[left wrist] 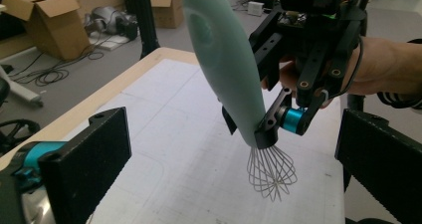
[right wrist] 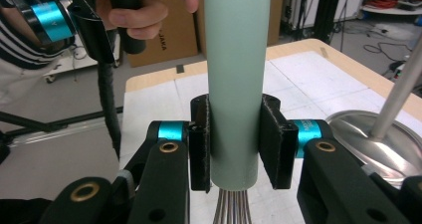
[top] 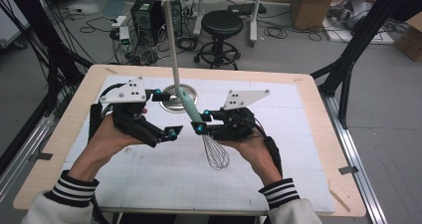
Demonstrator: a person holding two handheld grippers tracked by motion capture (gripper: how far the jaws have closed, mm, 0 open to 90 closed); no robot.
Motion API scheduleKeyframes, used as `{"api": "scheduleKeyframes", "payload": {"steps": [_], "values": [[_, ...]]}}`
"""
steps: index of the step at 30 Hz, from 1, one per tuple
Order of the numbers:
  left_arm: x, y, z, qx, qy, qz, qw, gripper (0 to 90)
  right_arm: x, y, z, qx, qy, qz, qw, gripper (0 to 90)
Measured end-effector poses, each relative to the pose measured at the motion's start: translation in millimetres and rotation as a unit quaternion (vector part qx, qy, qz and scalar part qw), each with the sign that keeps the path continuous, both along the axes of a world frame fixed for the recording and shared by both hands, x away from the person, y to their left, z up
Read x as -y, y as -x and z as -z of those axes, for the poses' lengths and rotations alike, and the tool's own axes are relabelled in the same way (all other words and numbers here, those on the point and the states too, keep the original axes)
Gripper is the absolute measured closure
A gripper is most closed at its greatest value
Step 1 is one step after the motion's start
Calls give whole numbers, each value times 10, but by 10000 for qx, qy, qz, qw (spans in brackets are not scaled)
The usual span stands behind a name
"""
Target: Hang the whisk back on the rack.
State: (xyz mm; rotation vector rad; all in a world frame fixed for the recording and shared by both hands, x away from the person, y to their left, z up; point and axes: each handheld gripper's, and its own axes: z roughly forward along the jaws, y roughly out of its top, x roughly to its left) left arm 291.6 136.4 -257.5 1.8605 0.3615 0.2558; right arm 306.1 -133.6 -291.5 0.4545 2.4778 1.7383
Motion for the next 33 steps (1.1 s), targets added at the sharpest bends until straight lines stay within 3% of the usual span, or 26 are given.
{"api": "scheduleKeyframes", "payload": {"steps": [16,25,33], "values": [[132,-55,-33,-92,96,440,9989,20,15,33,-29,103,-209,-489,9985,691],[148,-67,-25,-98,222,746,9969,168,24,54,-43,74,-310,-631,9975,690],[127,-59,-35,-91,373,1111,9931,325,24,82,-53,119,-382,-851,9956,690]]}}
